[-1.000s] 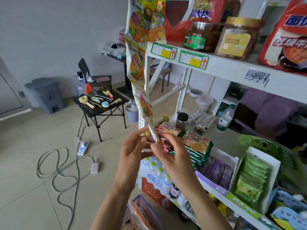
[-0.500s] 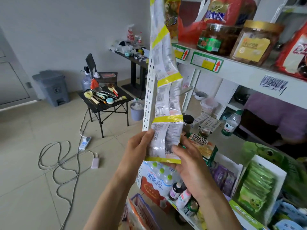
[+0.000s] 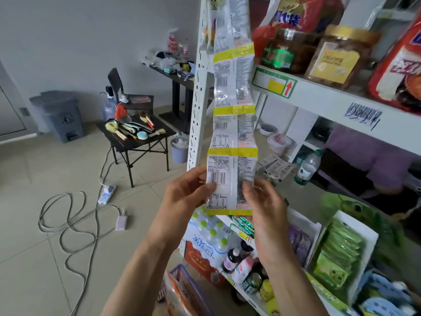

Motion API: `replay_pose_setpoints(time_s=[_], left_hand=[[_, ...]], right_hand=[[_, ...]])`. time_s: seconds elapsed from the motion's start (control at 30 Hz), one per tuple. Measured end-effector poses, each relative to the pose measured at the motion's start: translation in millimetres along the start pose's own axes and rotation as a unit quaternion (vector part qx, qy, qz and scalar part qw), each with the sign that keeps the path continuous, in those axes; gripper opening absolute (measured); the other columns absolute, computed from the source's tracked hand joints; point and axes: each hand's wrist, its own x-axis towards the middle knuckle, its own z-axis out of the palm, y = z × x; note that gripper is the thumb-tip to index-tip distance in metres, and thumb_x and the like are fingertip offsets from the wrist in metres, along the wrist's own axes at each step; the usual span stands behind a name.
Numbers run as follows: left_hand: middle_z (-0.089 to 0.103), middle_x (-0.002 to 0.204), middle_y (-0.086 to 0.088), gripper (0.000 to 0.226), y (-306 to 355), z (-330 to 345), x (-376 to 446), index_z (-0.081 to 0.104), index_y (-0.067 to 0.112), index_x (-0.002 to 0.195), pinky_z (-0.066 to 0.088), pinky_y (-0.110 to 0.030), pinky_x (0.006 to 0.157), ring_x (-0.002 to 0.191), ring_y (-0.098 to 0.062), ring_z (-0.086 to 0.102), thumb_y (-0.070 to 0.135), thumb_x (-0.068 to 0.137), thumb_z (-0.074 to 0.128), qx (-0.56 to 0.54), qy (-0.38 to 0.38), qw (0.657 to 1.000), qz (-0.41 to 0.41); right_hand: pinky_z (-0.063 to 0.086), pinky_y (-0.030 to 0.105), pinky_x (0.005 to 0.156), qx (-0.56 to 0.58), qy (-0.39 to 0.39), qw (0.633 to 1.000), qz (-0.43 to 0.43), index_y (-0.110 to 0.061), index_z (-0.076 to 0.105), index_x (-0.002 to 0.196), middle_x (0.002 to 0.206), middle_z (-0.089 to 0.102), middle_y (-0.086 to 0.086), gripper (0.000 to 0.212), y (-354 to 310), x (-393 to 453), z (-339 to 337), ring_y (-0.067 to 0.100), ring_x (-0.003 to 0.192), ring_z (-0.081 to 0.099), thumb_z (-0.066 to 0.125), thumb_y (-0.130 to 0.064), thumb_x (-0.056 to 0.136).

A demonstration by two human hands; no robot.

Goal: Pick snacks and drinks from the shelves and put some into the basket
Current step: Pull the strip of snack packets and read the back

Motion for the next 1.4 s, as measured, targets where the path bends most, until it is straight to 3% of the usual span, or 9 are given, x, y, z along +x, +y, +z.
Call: replay_pose_setpoints(time_s=[0.1, 0.27, 0.6, 0.7, 0.87, 1.0, 1.17, 1.3, 1.4], left_hand=[[0.067, 0.123, -0.015, 0.038, 1, 1, 1, 0.065, 0.015, 0.126, 0.042, -0.06, 0.101, 0.108, -0.032, 0.061, 0.007, 0.091, 0.054, -0.011, -0.017, 1.0, -0.002], [0.068, 0.124, -0.011, 0.044, 2, 3, 4, 0.065, 0.014, 0.126, 0.053, -0.033, 0.093, 0.108, -0.022, 0.066, 0.003, 0.087, 0.05, -0.038, -0.032, 0.999, -0.01], [0.064, 0.13, -0.015, 0.052, -2, 1, 10, 0.058, 0.009, 0.135, 0.046, -0.041, 0.099, 0.115, -0.029, 0.061, 0.006, 0.084, 0.05, -0.06, -0.019, 0.998, -0.031], [0.061, 0.133, -0.016, 0.052, -2, 1, 10, 0.056, 0.008, 0.136, 0.047, -0.041, 0.099, 0.119, -0.031, 0.059, 0.006, 0.085, 0.048, -0.066, -0.032, 0.997, -0.031], [0.061, 0.134, -0.016, 0.052, -2, 2, 12, 0.055, 0.006, 0.136, 0.053, -0.034, 0.091, 0.115, -0.029, 0.061, 0.006, 0.085, 0.049, -0.076, -0.034, 0.996, -0.037], [0.063, 0.131, -0.016, 0.05, -2, 1, 10, 0.057, 0.005, 0.135, 0.056, -0.03, 0.081, 0.109, -0.026, 0.064, 0.006, 0.085, 0.049, -0.085, -0.034, 0.995, -0.04], [0.063, 0.131, -0.017, 0.049, -2, -1, 9, 0.058, 0.005, 0.134, 0.058, -0.031, 0.082, 0.11, -0.029, 0.063, 0.007, 0.085, 0.051, -0.09, -0.032, 0.994, -0.044], [0.062, 0.131, -0.019, 0.049, 0, -1, 7, 0.058, 0.006, 0.134, 0.058, -0.03, 0.081, 0.109, -0.029, 0.062, 0.006, 0.085, 0.05, -0.095, -0.041, 0.994, -0.04], [0.06, 0.133, -0.02, 0.051, 1, -1, 6, 0.058, 0.007, 0.134, 0.058, -0.028, 0.078, 0.108, -0.029, 0.06, 0.006, 0.084, 0.05, -0.1, -0.04, 0.993, -0.041]], right_hand=[[0.054, 0.05, 0.091, 0.008, 0.007, 1.0, -0.001, -0.019, 0.068, 0.104, 0.1, 0.075, 0.006, 0.017, -2, 2, -3, 0.024, 0.097, 0.071, 0.065, -0.03, 0.091], [0.05, 0.055, 0.098, 0.043, 0.011, 0.999, 0.014, -0.015, 0.07, 0.105, 0.107, 0.074, 0.008, 0.022, -1, 8, -5, 0.026, 0.105, 0.068, 0.066, -0.032, 0.09], [0.044, 0.06, 0.101, 0.031, -0.031, 0.999, -0.001, -0.018, 0.069, 0.113, 0.116, 0.07, 0.009, 0.031, 0, 12, -11, 0.031, 0.114, 0.063, 0.055, -0.041, 0.097], [0.048, 0.058, 0.097, 0.036, -0.031, 0.999, 0.0, -0.015, 0.068, 0.113, 0.114, 0.071, 0.009, 0.027, -1, 12, -13, 0.028, 0.111, 0.066, 0.052, -0.032, 0.101], [0.052, 0.051, 0.09, 0.042, -0.031, 0.999, 0.002, -0.026, 0.074, 0.1, 0.106, 0.074, 0.004, 0.022, -3, 10, -13, 0.018, 0.102, 0.069, 0.052, -0.031, 0.098], [0.049, 0.061, 0.094, 0.041, -0.022, 0.999, 0.019, -0.022, 0.07, 0.111, 0.113, 0.072, 0.005, 0.029, -3, 9, -12, 0.025, 0.111, 0.066, 0.058, -0.042, 0.093], [0.05, 0.058, 0.094, 0.044, -0.018, 0.999, 0.012, -0.026, 0.073, 0.1, 0.107, 0.074, -0.003, 0.021, -4, 8, -11, 0.011, 0.101, 0.069, 0.056, -0.034, 0.092], [0.054, 0.052, 0.084, 0.039, -0.022, 0.999, 0.009, -0.026, 0.073, 0.1, 0.107, 0.074, 0.001, 0.021, -2, 7, -10, 0.016, 0.102, 0.069, 0.053, -0.031, 0.096], [0.054, 0.052, 0.087, 0.034, -0.023, 0.999, 0.001, -0.035, 0.075, 0.096, 0.105, 0.075, -0.003, 0.023, -2, 6, -9, 0.011, 0.1, 0.069, 0.052, -0.029, 0.096]])
